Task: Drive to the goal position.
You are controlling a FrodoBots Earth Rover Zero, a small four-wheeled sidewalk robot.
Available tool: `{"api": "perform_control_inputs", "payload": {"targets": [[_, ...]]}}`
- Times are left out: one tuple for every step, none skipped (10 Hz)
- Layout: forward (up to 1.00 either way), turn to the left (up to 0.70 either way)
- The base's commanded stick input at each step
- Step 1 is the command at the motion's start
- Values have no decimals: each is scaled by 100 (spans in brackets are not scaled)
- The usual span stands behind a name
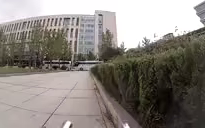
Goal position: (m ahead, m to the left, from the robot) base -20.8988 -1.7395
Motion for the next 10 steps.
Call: {"api": "perform_control_inputs", "payload": {"targets": [[0,0],[0,0],[0,0],[0,0],[36,0],[57,4],[65,20],[70,35],[70,35],[70,35]]}}
